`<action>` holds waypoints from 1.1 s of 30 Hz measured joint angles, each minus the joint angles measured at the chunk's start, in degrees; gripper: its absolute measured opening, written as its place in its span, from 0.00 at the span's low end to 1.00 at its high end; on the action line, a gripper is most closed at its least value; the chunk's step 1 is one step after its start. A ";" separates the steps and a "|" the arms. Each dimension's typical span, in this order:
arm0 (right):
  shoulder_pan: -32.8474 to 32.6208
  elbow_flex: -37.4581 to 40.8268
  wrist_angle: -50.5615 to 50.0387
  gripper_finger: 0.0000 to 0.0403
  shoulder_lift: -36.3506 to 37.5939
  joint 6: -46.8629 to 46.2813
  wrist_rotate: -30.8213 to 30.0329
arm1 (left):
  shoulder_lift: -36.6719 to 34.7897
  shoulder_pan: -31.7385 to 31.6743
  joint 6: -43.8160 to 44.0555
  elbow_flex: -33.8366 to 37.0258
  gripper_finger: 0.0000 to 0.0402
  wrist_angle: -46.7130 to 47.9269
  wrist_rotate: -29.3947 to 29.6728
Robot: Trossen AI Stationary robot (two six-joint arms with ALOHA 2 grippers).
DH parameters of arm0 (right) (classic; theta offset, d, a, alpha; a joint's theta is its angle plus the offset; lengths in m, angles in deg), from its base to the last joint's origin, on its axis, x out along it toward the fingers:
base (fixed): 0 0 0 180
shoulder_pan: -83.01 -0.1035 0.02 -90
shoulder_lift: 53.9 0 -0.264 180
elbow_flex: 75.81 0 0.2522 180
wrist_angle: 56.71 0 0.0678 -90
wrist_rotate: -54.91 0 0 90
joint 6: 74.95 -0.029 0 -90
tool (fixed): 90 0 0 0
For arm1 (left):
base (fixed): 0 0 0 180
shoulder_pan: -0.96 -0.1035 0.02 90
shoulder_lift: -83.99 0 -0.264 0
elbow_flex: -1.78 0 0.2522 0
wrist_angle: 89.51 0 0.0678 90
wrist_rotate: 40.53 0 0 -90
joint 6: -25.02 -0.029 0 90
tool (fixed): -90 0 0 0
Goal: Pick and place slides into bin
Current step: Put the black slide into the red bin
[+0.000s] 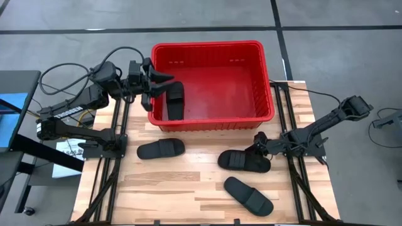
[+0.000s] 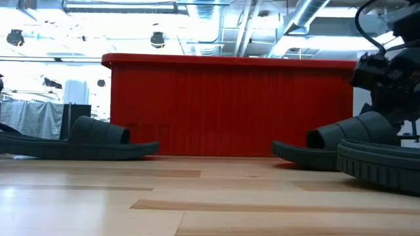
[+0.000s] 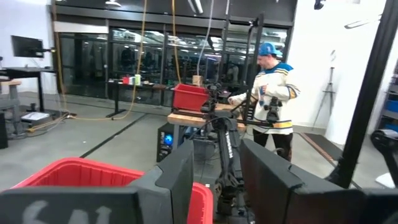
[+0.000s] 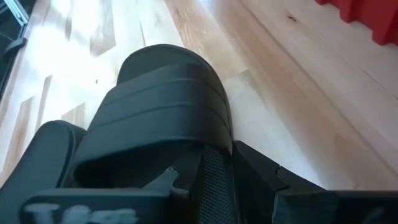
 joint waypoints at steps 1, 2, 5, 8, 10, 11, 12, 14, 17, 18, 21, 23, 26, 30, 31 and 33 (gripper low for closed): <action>0.00 0.00 0.00 0.19 -0.06 -0.02 0.54 | 0.00 0.00 0.04 0.00 0.30 -0.02 0.16; 0.03 0.00 0.17 0.19 -0.18 -0.02 1.05 | 0.00 0.00 0.12 0.00 0.30 -0.02 0.19; 0.02 -0.05 0.52 0.19 -0.19 -0.47 4.21 | 0.00 0.00 1.29 0.00 0.30 -0.04 0.19; 0.00 -1.14 0.33 0.19 -0.22 -0.48 8.19 | 0.00 0.05 2.86 0.02 0.30 -0.02 -0.16; 0.00 -2.47 0.46 0.19 -0.22 -0.46 9.69 | 0.00 0.39 2.98 0.00 0.30 -0.02 -0.75; -0.04 -3.11 0.46 0.19 -0.22 -0.42 10.03 | 0.00 0.47 2.97 0.00 0.30 -0.04 -0.94; -0.03 -3.73 0.28 0.19 -0.22 -0.26 10.05 | 0.01 0.61 2.95 0.01 0.30 -0.04 -0.98; 0.18 -4.81 -0.33 0.19 -0.22 -0.07 10.00 | 0.02 0.93 2.97 0.00 0.30 0.04 -1.05; 1.29 -5.52 -0.59 0.19 -0.22 -1.05 9.95 | 0.02 1.53 2.92 0.00 0.30 0.90 -2.41; 1.73 -5.64 -0.55 0.19 -0.22 -2.35 9.81 | 0.01 1.66 2.79 0.00 0.30 1.41 -3.25; 2.93 -5.73 -0.50 0.19 -0.34 -6.44 8.65 | 0.02 1.86 2.50 0.00 0.30 2.57 -6.05; 3.59 -5.73 -0.49 0.19 -1.16 -8.25 8.54 | -0.33 1.86 2.71 0.00 0.30 2.86 -7.78; 4.22 -5.73 -0.48 0.19 -3.23 -12.77 8.56 | -1.32 1.83 2.61 -0.54 0.30 3.06 -8.93; 4.39 -5.73 -0.05 0.19 -6.64 -16.82 8.67 | -2.31 1.31 -3.31 -2.94 0.30 3.39 -8.74; 4.37 -5.73 0.18 0.19 -7.44 -16.96 8.69 | -2.44 1.04 -5.66 -3.54 0.30 3.57 -8.56; 4.37 -5.73 0.47 0.19 -9.06 -16.55 8.69 | -2.43 0.58 -10.43 -5.09 0.30 3.33 -7.30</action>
